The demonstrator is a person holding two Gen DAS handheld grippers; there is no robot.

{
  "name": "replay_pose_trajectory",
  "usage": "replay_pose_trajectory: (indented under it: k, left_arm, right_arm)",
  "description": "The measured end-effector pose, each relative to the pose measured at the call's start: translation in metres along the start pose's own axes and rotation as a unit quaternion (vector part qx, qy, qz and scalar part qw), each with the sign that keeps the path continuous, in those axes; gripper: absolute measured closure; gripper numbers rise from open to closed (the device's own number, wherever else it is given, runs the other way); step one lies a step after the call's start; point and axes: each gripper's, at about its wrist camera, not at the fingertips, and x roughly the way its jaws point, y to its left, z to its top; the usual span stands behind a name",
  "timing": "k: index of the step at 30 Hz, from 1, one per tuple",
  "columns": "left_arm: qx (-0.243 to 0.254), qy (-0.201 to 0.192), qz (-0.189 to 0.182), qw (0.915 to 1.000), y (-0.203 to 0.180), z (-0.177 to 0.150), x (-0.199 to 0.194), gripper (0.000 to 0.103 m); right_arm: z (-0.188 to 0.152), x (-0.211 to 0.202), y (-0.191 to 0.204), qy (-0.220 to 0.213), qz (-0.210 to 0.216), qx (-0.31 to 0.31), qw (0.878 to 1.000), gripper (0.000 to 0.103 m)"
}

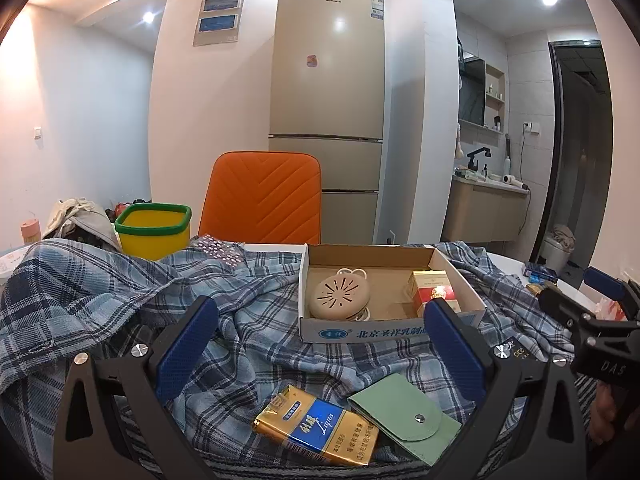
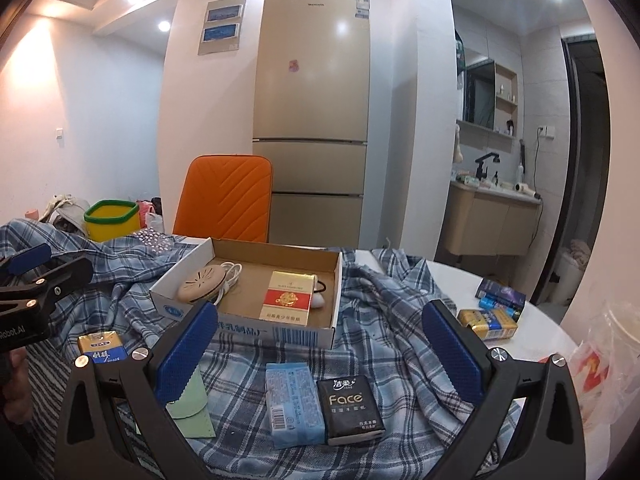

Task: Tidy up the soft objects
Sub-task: 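Move both grippers back toward the items lying on the plaid shirt, then grasp the blue soap bar with the right gripper while the left gripper grasps the gold-blue cigarette pack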

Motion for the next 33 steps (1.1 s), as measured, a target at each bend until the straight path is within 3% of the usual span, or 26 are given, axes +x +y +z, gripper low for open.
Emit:
replay_pose_trajectory:
  k: [14,21,25,28,33]
  left_arm:
    - [0.007,0.005,0.005,0.9999,-0.002,0.000,0.002,0.001]
    - [0.012,0.010,0.006,0.9999,-0.003,0.000,0.003,0.001]
    - [0.013,0.035,0.000,0.9993,-0.004,0.002,0.007,0.001]
    - [0.006,0.058,-0.010,0.9982,-0.004,0.006,0.007,0.001]
    - [0.021,0.088,-0.004,0.9959,-0.007,0.003,0.009,0.001]
  right_arm:
    - [-0.001,0.007,-0.004,0.016,0.007,0.011,1.000,0.000]
    - [-0.005,0.014,0.000,0.036,0.031,0.004,0.999,0.000]
    - [-0.005,0.020,0.002,0.061,0.056,-0.001,0.997,0.000]
    - [-0.002,0.035,-0.001,0.111,0.101,0.017,0.988,0.016]
    - [-0.005,0.054,0.000,0.169,0.101,-0.001,0.980,0.031]
